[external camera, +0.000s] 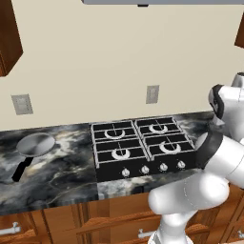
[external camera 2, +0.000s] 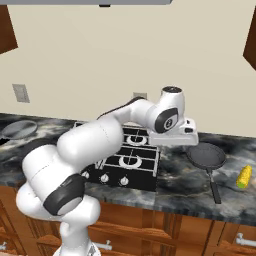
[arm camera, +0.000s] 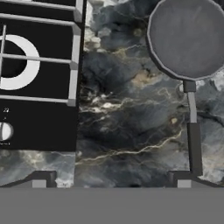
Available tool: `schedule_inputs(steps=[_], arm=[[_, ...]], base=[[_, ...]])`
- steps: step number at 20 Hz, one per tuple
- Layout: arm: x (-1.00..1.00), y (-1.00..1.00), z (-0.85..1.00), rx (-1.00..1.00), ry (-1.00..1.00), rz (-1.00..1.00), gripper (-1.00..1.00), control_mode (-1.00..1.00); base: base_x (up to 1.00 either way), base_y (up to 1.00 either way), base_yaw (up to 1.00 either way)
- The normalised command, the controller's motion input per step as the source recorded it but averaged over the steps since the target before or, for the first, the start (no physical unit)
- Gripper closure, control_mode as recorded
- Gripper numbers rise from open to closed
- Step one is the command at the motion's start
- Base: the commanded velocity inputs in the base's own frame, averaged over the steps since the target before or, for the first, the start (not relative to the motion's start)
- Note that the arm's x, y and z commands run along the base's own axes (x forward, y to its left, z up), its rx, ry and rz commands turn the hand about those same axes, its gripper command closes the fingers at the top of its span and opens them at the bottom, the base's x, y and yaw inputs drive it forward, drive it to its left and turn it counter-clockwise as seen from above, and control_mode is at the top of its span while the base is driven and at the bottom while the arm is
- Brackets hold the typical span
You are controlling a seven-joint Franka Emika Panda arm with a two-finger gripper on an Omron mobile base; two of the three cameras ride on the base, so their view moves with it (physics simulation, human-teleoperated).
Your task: Place both pans onto different burners. Then place the corn and the chicken drumstick on different pans.
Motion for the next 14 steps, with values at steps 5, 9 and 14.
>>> schedule_inputs(steps=[5, 9, 14], arm=[[0.00, -0.68, -0.36, 0.00, 0.01, 0.00, -1.00, -1.00], [0.00, -0.63, -0.27, 0.00, 0.01, 0.00, -1.00, -1.00], [0.00, -0.52, -0.28, 0.00, 0.03, 0.00, -1.00, -1.00]], base=[[0.00, 0.00, 0.00], [0.00, 0.00, 0.00], [0.00, 0.00, 0.00]])
